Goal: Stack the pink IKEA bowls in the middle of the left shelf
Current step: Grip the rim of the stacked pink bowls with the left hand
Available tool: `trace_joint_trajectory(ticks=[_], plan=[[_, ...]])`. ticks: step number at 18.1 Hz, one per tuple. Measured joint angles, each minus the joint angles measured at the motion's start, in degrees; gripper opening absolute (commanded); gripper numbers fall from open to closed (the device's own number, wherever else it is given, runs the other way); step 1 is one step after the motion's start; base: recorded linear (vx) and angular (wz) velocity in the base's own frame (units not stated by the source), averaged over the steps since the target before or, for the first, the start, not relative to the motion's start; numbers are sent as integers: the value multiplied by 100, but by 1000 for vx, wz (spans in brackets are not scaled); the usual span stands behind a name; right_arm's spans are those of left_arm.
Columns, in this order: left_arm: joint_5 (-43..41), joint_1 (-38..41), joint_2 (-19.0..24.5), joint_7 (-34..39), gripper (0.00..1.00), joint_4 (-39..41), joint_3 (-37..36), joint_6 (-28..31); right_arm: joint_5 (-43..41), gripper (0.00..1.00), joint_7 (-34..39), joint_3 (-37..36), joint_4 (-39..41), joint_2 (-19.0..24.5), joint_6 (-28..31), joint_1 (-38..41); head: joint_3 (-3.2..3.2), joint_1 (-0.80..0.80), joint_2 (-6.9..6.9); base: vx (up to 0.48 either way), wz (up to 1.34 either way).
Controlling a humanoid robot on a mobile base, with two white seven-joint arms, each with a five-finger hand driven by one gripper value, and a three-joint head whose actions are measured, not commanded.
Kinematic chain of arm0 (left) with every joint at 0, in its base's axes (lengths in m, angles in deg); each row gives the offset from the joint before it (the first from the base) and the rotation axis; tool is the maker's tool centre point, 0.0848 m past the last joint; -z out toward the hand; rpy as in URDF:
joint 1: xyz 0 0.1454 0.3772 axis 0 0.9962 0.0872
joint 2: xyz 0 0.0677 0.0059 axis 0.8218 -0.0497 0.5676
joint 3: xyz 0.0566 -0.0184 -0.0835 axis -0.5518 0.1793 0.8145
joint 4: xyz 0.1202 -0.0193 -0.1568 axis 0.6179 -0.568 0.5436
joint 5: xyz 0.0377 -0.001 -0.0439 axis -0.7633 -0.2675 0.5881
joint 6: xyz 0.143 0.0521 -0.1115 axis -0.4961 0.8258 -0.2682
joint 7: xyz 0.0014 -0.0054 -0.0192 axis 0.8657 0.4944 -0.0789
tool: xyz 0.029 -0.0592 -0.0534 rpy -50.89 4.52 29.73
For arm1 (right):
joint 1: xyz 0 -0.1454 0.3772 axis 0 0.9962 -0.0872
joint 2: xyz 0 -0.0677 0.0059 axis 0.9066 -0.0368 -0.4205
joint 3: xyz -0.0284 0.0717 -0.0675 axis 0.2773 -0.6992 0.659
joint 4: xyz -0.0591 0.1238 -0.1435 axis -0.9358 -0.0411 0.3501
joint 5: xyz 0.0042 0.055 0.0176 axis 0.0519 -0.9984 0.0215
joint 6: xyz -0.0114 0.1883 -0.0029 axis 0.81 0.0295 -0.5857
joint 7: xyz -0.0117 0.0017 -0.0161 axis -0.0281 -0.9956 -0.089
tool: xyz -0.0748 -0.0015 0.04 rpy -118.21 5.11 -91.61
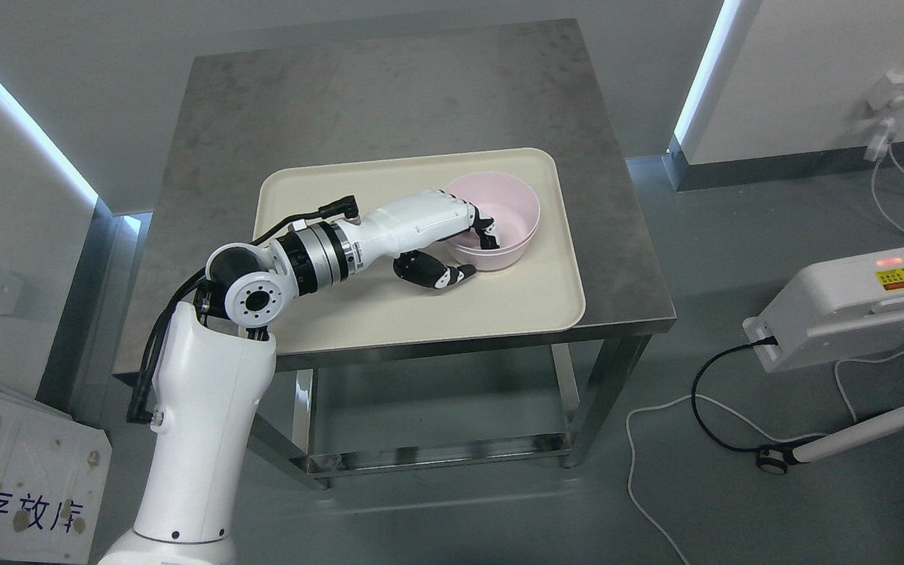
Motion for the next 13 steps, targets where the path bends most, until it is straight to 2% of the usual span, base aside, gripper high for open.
trace_joint_trajectory(ticks=[5,13], plan=[[118,-23,-187,-6,0,-24,300,-365,0,100,0,0,0,0,0,1,0,0,0,0,0],[1125,-150,-275,-500,1,26,1143,-1355,0,100,0,0,0,0,0,1,0,0,0,0,0]])
